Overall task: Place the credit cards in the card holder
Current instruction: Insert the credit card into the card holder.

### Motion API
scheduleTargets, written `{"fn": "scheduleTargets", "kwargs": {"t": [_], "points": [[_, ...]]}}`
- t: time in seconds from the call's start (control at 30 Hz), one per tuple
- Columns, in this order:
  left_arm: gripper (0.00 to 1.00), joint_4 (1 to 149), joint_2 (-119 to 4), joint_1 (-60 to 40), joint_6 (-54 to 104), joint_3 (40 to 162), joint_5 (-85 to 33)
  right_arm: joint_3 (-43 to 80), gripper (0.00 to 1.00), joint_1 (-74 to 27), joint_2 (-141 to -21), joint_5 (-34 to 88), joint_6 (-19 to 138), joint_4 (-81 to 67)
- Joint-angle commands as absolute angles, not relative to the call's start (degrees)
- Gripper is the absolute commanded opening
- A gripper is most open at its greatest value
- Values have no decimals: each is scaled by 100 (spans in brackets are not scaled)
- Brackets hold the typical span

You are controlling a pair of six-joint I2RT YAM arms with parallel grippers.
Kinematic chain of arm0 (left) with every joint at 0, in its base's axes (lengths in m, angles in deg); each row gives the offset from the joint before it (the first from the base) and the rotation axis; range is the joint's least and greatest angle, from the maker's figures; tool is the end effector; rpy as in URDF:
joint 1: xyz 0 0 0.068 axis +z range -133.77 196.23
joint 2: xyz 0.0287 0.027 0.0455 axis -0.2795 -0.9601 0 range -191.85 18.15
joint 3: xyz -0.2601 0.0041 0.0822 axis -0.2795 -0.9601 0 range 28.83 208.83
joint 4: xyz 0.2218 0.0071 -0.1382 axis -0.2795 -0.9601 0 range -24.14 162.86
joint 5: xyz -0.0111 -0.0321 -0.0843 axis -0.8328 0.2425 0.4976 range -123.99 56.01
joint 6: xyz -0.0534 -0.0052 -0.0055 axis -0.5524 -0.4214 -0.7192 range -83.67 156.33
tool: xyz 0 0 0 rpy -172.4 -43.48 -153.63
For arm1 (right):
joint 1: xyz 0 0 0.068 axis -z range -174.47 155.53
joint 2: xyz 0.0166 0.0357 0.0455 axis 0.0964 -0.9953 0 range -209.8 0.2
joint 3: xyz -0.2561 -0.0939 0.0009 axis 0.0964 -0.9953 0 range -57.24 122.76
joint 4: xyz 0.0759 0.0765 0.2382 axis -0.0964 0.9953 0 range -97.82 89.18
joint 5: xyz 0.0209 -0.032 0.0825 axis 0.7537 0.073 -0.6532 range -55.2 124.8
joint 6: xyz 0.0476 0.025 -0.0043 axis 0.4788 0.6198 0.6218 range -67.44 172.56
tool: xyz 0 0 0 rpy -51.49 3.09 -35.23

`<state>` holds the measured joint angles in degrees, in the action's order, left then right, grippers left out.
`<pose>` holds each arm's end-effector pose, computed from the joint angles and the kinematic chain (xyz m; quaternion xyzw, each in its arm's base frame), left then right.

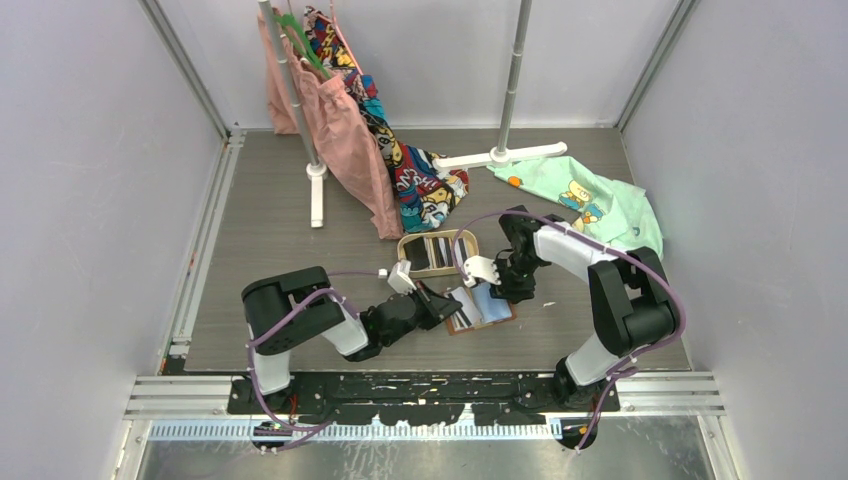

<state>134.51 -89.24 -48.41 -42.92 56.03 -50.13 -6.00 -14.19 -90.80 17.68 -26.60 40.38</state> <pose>0.1385 -0.2689 0.0999 -0.1835 0.7868 -0.5144 0.2876 0.2365 0.0960 0.1589 -0.7529 0.6409 0.1205 0.0891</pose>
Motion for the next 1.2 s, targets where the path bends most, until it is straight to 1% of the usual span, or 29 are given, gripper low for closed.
{"fn": "scheduleTargets", "kwargs": {"t": [0.0, 0.73, 1.17], "points": [[0, 14178, -8947, -4868, -4174, 5518, -5238, -766, 45, -1521, -9187, 1426, -2477, 4054], [0, 14184, -9424, -4865, -4364, 5847, -4893, -758, 44, -1561, -9235, 1459, -2469, 4057], [0, 13382, -9374, -4857, -4721, 6057, -4682, -741, 43, -1591, -9249, 1494, -2468, 4068]]}}
